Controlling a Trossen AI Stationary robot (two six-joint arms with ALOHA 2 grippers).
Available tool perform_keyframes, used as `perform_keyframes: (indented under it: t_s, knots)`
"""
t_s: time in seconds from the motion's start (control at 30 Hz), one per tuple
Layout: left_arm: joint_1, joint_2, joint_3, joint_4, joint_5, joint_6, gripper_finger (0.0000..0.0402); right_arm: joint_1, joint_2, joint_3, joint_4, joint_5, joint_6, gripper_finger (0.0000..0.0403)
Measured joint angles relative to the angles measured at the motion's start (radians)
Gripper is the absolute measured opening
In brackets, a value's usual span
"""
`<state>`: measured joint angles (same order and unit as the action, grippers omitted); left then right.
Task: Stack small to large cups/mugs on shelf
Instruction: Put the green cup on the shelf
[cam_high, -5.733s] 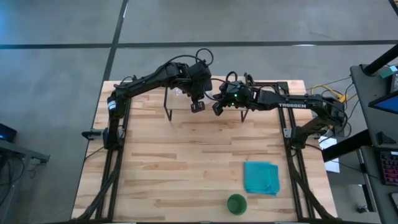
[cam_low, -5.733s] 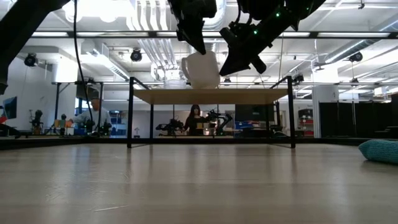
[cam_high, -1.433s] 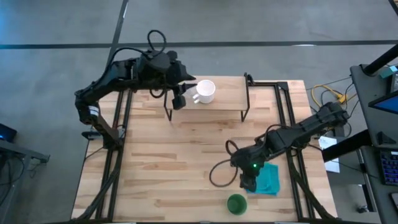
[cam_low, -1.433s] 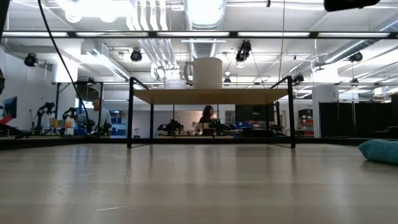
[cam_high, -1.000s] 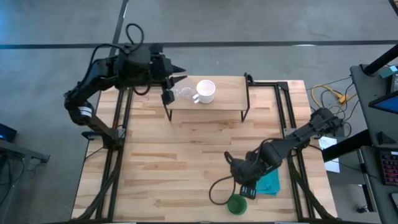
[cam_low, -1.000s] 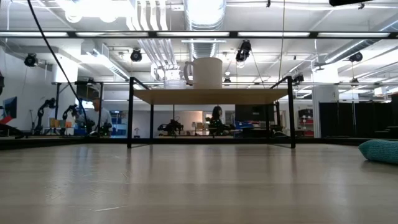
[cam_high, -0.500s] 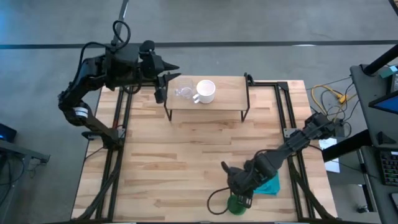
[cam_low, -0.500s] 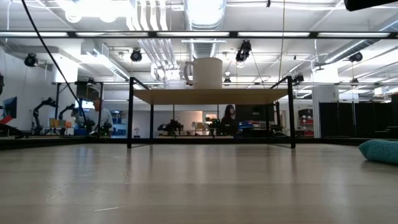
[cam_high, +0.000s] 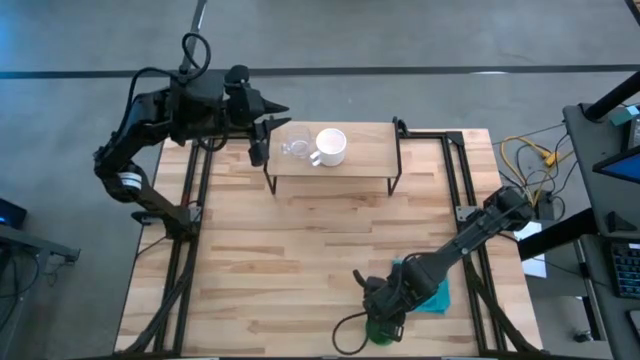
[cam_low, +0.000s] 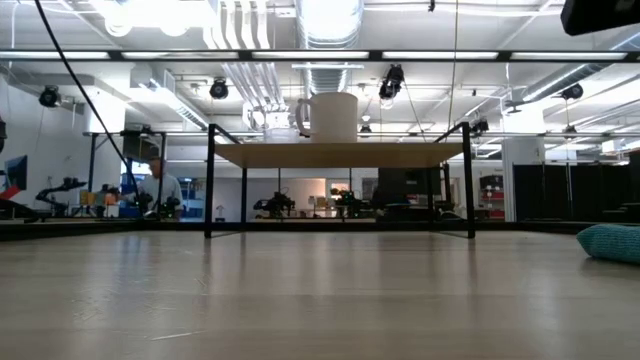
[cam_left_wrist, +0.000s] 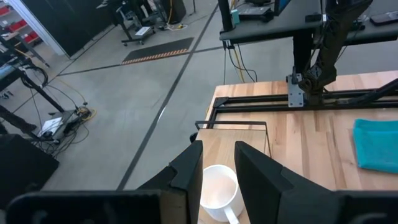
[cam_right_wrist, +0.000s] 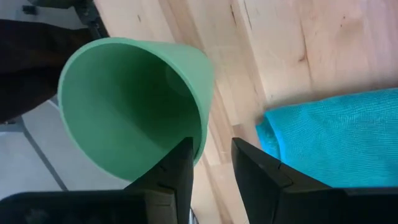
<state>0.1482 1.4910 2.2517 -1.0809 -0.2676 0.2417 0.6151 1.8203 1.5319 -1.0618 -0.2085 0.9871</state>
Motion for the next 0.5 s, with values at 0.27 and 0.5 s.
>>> perform_keyframes:
  t_s: [0.27, 0.5]
  knots:
    - [0.0, 0.0, 0.0, 0.0, 0.0, 0.001, 0.008, 0.0, 0.021, 0.0, 0.005, 0.0, -0.001, 0.0105]
    - [0.0, 0.0, 0.0, 0.0, 0.0, 0.009, 0.008, 0.0, 0.049, 0.0, 0.035, 0.001, -0.029, 0.0099]
